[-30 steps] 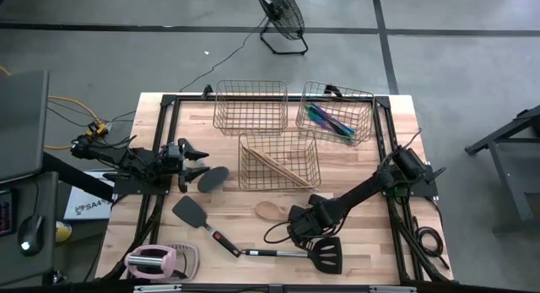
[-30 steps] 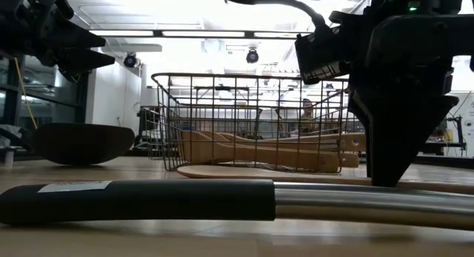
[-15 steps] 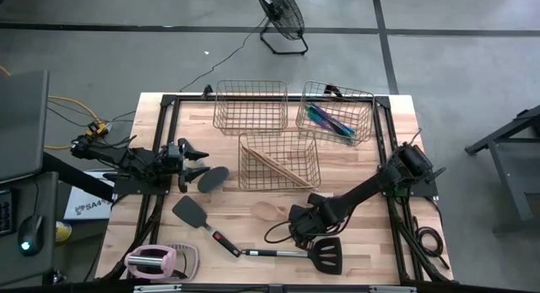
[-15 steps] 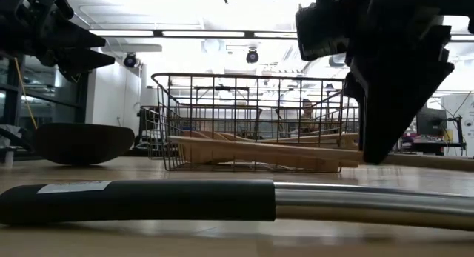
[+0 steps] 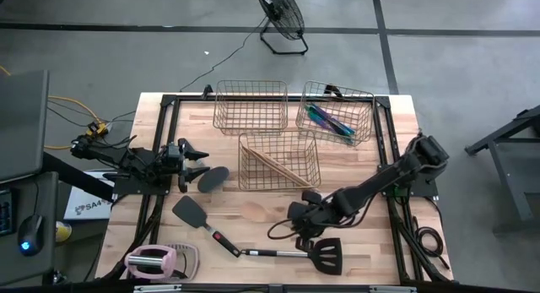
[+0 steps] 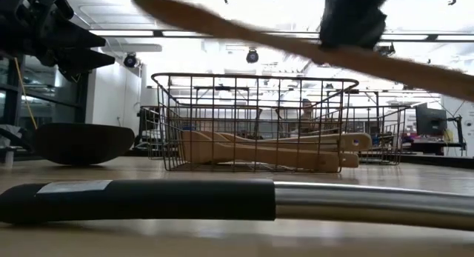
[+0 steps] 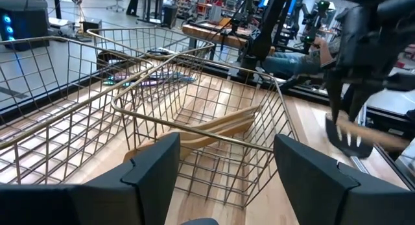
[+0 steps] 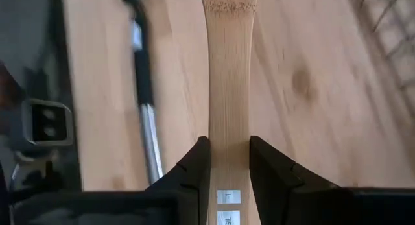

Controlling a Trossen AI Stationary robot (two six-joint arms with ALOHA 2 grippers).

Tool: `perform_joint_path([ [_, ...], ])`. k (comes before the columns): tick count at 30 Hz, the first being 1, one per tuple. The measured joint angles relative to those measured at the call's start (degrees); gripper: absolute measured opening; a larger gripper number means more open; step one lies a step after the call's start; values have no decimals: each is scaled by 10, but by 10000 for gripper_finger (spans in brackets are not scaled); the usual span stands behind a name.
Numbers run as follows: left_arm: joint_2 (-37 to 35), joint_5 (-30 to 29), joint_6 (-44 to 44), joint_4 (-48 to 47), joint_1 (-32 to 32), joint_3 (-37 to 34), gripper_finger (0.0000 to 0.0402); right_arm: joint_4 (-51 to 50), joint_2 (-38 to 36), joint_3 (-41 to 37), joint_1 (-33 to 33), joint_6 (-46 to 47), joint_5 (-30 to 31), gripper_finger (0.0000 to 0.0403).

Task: Pick & Place Kitchen Items
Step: Put the wooden spatula into the bottom wire basket

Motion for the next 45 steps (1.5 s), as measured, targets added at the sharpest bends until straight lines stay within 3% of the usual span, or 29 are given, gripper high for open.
perform_joint_path([
  [12, 0, 0, 0, 0, 0, 0, 244, 35, -75, 1, -27, -97, 106, 74],
  [29, 0, 0, 0, 0, 0, 0, 244, 27, -124, 1, -143, -242, 119, 74],
  [45, 0, 0, 0, 0, 0, 0, 244, -39, -107, 1, -221, -195, 99, 78],
])
